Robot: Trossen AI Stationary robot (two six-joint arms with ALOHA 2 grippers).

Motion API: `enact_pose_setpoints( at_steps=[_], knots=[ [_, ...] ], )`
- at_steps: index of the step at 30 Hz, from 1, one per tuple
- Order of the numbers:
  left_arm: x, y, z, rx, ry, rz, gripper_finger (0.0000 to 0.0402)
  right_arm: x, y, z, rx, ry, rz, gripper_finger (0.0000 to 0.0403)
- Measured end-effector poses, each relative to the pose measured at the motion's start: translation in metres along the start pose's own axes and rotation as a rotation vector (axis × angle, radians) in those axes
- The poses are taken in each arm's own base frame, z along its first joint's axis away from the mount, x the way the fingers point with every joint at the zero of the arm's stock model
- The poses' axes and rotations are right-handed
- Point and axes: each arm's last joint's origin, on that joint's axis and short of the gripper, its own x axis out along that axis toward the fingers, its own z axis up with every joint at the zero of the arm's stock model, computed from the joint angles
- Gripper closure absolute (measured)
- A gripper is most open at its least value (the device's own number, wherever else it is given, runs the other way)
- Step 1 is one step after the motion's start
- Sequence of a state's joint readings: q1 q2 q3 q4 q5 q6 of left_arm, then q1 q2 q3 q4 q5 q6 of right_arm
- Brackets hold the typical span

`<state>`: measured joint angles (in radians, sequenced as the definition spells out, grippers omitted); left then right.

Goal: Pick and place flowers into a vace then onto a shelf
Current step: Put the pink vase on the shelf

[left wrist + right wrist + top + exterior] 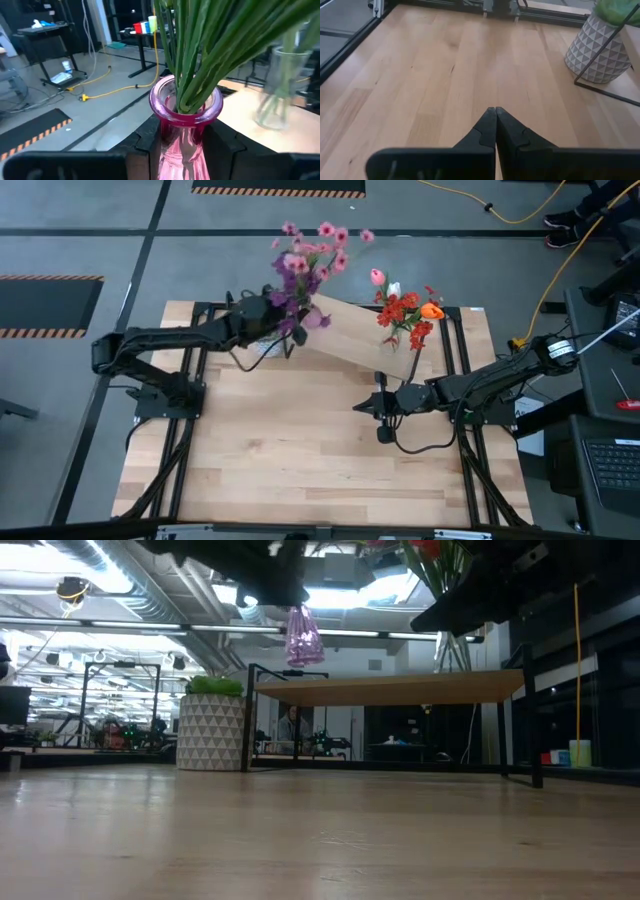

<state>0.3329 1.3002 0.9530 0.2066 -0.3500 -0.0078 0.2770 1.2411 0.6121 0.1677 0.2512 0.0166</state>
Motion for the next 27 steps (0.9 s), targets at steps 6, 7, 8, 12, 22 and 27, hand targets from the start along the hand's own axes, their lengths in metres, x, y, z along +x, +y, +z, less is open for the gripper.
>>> enact_pose_setpoints(
  at_steps=[6,7,8,12,22,27],
  knots=[
    [0.027,0.003,0.005,0.004,0.011,0.032,0.0300,0.000,0.000,0.000,-0.001,0.004,0.000,0.0400],
    [0.031,0.003,0.003,0.007,0.021,0.034,0.0300,0.000,0.000,0.000,-0.001,0.005,0.000,0.0400],
    [0.035,0.002,0.000,0.010,0.032,0.037,0.0300,0.000,0.000,-0.001,-0.001,0.005,0.000,0.0400],
    [0.046,-0.001,-0.010,0.034,0.075,0.039,0.0300,0.000,0.000,-0.002,0.002,0.016,0.000,0.0400],
    [0.049,-0.001,-0.008,0.022,0.067,-0.019,0.0300,0.000,0.000,-0.002,0.001,0.019,-0.001,0.0400],
    [0.049,-0.001,-0.008,0.016,0.066,-0.052,0.0300,0.000,0.000,-0.002,0.001,0.019,-0.001,0.0400]
  ],
)
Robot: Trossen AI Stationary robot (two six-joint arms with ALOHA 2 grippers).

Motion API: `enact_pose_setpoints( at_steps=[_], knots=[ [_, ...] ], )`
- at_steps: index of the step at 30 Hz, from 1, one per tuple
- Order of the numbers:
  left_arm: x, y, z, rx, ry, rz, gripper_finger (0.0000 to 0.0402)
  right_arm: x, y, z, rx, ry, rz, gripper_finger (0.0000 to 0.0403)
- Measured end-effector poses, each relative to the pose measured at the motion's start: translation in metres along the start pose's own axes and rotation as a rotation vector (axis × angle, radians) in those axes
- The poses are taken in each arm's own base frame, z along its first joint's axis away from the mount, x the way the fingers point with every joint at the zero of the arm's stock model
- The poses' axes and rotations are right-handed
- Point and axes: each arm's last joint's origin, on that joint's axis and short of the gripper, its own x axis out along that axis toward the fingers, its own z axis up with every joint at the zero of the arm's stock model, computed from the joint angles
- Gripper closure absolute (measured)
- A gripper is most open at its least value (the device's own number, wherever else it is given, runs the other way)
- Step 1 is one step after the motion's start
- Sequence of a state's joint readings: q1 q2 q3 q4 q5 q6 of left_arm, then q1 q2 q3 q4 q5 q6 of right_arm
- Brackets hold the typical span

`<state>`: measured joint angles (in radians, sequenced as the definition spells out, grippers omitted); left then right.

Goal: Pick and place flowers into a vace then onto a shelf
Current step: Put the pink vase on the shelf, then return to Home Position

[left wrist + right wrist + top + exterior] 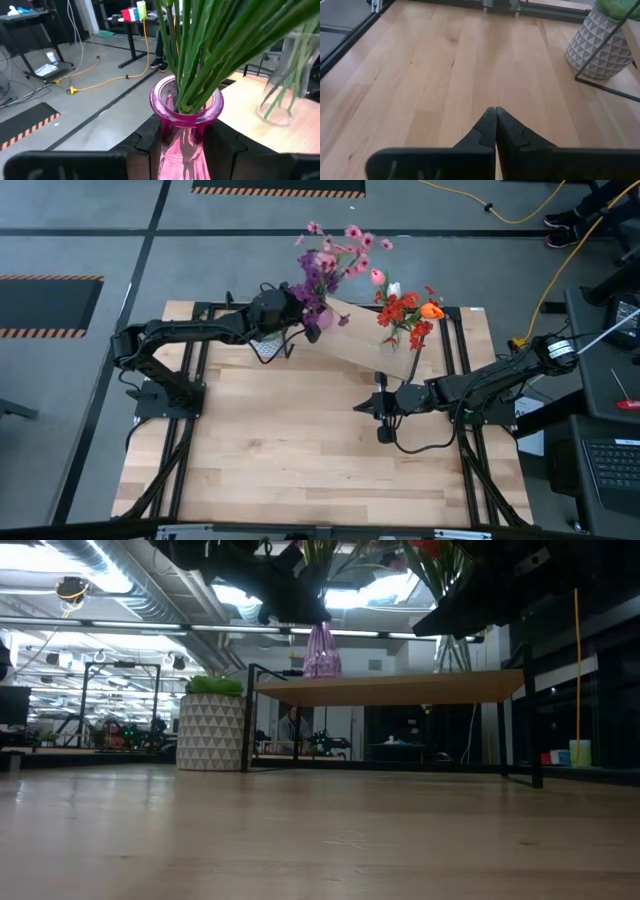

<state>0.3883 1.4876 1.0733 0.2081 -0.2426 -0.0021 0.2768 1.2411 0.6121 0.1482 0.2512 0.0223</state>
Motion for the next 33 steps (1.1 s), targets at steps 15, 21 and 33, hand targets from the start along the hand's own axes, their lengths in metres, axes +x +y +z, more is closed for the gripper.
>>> enact_pose_setpoints(
  at_steps=[15,21,33],
  knots=[
    [0.0081,0.0019,-0.0082,-0.007,0.032,-0.023,0.0300,0.0000,0.0000,0.0005,0.004,-0.005,0.000,0.0400],
    [0.0078,-0.0001,-0.0082,0.022,0.031,-0.055,0.0285,0.0000,0.0001,0.0005,0.004,-0.005,0.000,0.0400],
    [0.0068,-0.0029,-0.0075,0.048,0.027,-0.061,0.0205,0.0000,0.0000,0.0005,0.009,-0.005,0.000,0.0400]
  ],
)
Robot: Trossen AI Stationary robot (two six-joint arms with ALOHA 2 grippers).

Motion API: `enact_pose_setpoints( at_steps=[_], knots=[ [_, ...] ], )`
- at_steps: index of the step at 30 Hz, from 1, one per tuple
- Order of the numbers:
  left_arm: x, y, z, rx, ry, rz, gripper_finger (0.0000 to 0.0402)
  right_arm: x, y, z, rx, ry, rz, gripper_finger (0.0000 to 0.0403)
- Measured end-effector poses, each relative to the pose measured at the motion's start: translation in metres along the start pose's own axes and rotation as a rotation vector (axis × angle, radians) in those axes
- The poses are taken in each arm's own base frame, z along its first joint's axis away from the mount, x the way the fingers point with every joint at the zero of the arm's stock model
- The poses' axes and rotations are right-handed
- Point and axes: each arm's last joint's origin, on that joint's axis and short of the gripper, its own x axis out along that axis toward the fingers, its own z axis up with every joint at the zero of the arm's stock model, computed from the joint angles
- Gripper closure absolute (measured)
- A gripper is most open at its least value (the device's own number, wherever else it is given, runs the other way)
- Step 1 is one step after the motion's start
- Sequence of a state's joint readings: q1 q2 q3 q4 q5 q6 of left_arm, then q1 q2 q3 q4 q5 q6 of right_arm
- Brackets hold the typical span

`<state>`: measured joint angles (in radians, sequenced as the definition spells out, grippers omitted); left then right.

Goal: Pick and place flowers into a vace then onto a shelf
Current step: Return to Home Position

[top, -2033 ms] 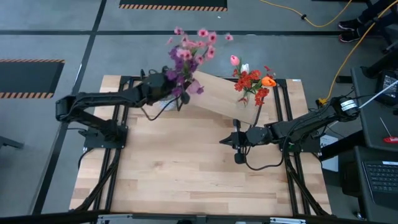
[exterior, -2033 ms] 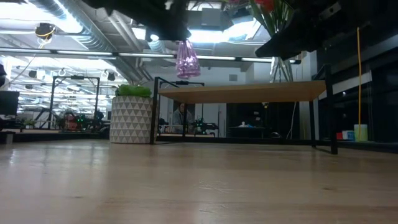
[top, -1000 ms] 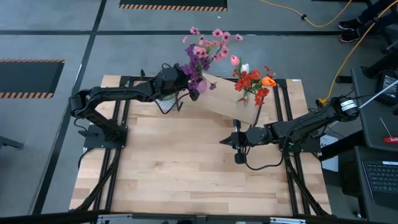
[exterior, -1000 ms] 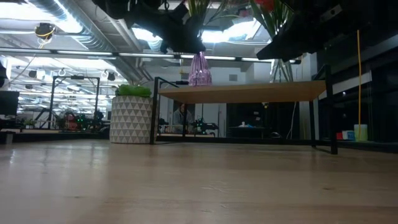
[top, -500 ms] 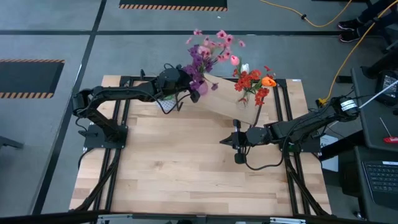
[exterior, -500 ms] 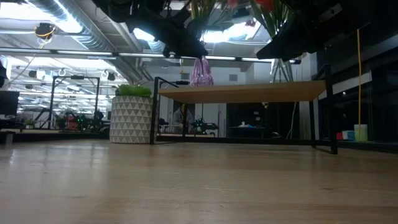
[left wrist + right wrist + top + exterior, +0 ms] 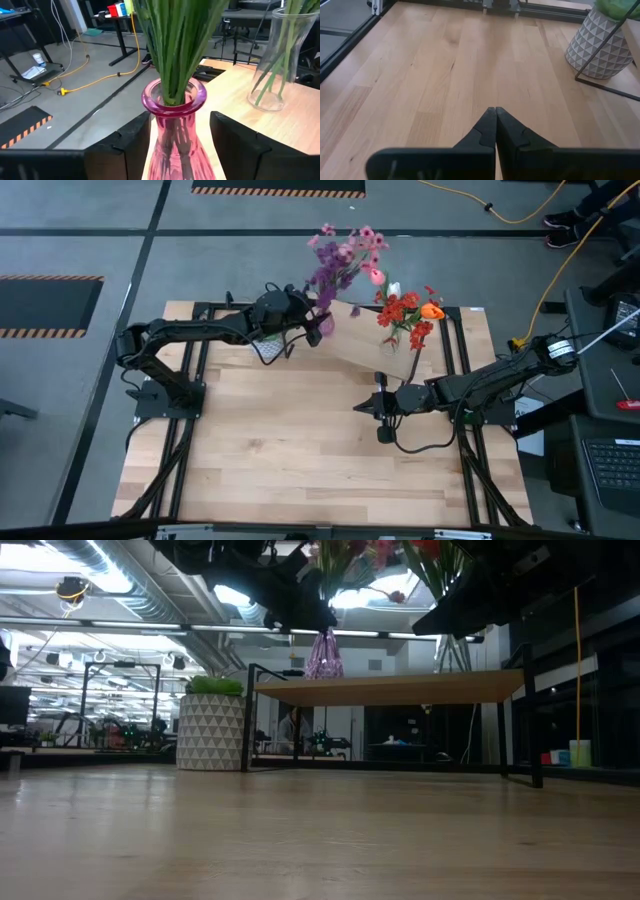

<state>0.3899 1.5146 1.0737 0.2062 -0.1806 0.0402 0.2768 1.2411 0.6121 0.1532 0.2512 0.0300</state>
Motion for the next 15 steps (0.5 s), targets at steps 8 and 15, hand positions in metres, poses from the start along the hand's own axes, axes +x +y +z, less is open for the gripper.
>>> enact_pose_setpoints(
  at_steps=[8,15],
  knots=[
    [-0.021,-0.001,0.010,0.069,0.019,-0.011,0.0204,0.000,0.000,0.000,0.003,0.001,0.000,0.0400],
    [-0.066,0.001,0.030,0.126,0.026,0.001,0.0228,0.000,0.000,0.000,-0.011,0.005,-0.001,0.0400]
  ],
)
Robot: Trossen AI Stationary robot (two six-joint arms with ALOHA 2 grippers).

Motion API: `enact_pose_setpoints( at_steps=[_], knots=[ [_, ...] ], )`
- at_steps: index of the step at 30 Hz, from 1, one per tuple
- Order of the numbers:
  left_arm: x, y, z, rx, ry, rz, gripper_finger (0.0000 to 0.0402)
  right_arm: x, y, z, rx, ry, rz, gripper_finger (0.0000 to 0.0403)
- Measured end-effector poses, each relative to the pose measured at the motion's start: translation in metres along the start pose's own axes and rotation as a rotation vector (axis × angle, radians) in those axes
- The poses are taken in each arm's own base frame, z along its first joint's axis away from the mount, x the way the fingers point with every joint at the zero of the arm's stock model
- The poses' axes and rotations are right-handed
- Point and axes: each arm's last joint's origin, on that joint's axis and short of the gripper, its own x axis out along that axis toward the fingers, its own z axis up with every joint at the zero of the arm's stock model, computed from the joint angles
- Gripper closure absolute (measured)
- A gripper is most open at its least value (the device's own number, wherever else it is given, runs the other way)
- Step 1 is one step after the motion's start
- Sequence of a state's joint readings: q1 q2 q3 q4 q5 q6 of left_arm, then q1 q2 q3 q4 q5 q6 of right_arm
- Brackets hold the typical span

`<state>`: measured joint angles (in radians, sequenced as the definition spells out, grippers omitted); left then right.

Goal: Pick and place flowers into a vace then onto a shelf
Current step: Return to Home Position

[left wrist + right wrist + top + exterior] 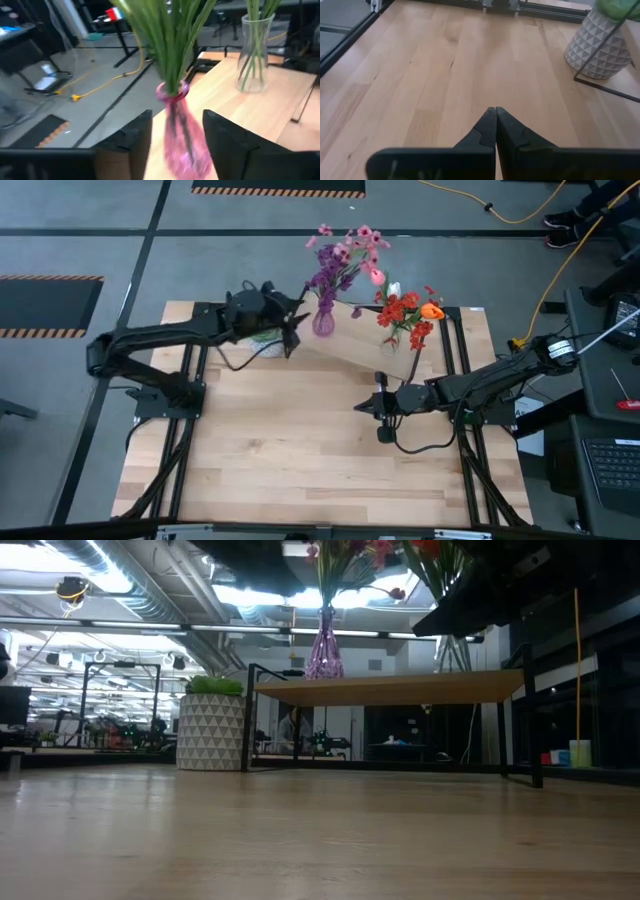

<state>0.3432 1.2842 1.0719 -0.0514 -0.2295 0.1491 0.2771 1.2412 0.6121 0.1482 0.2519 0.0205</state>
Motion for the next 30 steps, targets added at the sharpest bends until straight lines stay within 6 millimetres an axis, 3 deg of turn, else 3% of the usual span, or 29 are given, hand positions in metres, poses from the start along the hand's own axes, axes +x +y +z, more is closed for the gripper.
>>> enact_pose_setpoints(
  at_steps=[5,9,15,21,25,30],
  knots=[
    [-0.046,-0.004,0.000,0.046,0.007,0.047,0.0321,-0.010,-0.003,0.005,0.011,-0.028,-0.034,0.0400],
    [-0.082,-0.011,-0.015,0.053,-0.067,-0.065,0.0391,-0.025,-0.007,0.013,0.066,-0.072,-0.032,0.0400],
    [-0.118,-0.021,-0.057,0.029,-0.233,-0.233,0.0400,-0.050,-0.014,0.021,0.088,-0.126,-0.029,0.0400],
    [-0.127,-0.029,-0.116,-0.009,-0.314,-0.373,0.0399,-0.074,-0.019,0.026,0.052,-0.180,-0.031,0.0400],
    [-0.126,-0.032,-0.147,-0.045,-0.362,-0.384,0.0400,-0.073,-0.019,0.023,0.034,-0.196,-0.033,0.0400],
    [-0.133,-0.028,-0.166,-0.066,-0.408,-0.333,0.0400,-0.068,-0.018,0.001,0.036,-0.226,-0.034,0.0400]
  ],
)
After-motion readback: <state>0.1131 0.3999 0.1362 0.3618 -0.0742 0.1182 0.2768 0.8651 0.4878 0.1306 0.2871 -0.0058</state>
